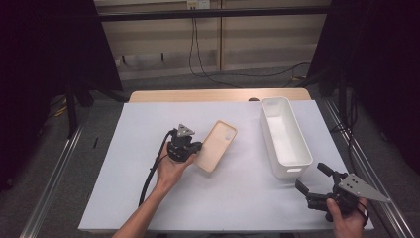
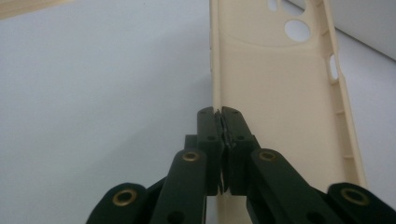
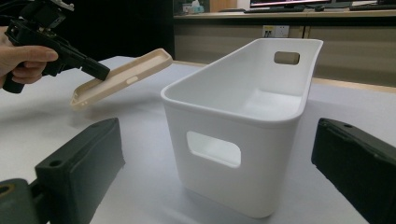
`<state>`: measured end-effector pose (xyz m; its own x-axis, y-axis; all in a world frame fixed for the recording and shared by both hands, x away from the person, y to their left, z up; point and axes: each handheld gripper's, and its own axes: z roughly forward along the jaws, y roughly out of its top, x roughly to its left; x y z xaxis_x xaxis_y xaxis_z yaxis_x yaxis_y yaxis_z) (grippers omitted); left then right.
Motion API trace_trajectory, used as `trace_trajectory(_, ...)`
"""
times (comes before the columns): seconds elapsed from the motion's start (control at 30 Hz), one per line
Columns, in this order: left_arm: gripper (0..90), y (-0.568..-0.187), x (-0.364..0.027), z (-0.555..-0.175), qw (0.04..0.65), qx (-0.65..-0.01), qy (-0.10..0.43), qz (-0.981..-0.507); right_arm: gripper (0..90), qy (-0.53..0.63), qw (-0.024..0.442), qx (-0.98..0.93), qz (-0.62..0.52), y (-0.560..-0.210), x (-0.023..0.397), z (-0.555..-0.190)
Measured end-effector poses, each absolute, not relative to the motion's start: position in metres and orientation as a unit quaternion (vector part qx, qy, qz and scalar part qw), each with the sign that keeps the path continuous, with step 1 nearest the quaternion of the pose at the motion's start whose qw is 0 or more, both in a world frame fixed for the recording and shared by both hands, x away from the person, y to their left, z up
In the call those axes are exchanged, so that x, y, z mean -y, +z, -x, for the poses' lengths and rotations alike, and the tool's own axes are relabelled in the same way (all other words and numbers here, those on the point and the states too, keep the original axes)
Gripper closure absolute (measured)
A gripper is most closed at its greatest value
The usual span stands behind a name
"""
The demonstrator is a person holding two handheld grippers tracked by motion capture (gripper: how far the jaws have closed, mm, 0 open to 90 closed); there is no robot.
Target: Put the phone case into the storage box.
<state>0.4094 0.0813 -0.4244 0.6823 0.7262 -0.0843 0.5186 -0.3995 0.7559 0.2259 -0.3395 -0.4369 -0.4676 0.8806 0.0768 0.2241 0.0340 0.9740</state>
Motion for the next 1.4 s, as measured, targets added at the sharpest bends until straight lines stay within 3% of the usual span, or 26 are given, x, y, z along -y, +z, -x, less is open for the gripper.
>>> trace_trajectory(1.4, 87.5, -0.4, -0.088, -0.383, 0.516, -0.354, 0.191, -0.756, 1.3, 0.556, 0.3, -0.646, -0.428, -0.436, 0.341, -0.225)
